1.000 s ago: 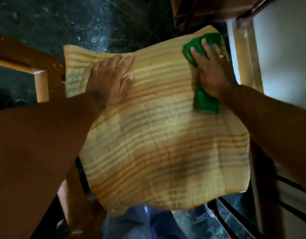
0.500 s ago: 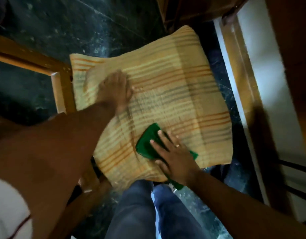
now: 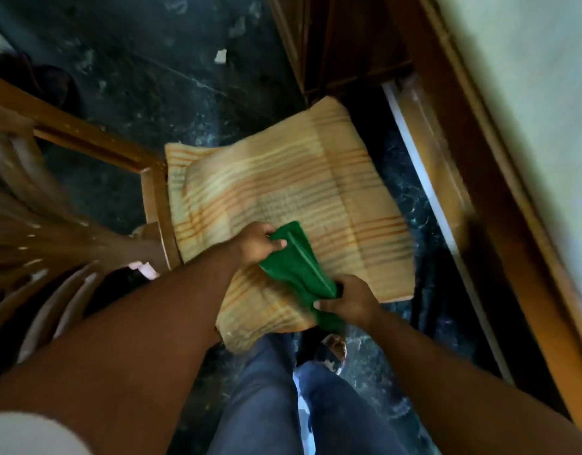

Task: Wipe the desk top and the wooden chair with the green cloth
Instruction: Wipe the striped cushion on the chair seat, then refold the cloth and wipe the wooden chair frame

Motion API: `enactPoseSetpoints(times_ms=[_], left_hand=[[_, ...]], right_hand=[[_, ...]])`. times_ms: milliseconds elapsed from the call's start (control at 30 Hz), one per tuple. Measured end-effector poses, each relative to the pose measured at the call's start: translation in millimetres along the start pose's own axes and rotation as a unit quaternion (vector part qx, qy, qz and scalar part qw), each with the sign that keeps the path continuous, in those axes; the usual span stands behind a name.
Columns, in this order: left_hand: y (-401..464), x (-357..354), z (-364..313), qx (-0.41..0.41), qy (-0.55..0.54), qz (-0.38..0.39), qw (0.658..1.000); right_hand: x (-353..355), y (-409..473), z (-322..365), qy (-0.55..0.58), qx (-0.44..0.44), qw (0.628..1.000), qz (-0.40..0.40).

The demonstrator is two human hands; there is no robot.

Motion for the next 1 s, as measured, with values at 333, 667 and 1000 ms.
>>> enactPoseSetpoints(times_ms=[333,667,1000], left_hand=[[-211,164,-131,-0.077,-0.001,-0.040,0.996],[-406,282,-9,-0.006,0.042,-0.178,0.983],[-377,307,53,0.052,0.010,-0.107,0.993]], right_hand=[[94,-156,175,0.333,0.156,0.929,-0.052],[-72,-249,301,0.144,0.306,0.941,0.018],[-194,-228,338,0.088,0.221,0.967,0.094]])
Point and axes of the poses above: each hand's wrist, its own y-axis towards the middle knuckle, its own x-axis out of the back of the hand, z = x × y, the point moved 3 cm from there along y, towards the middle knuckle, and after that the axes turned 15 degrees about y, right-handed, at the moved point
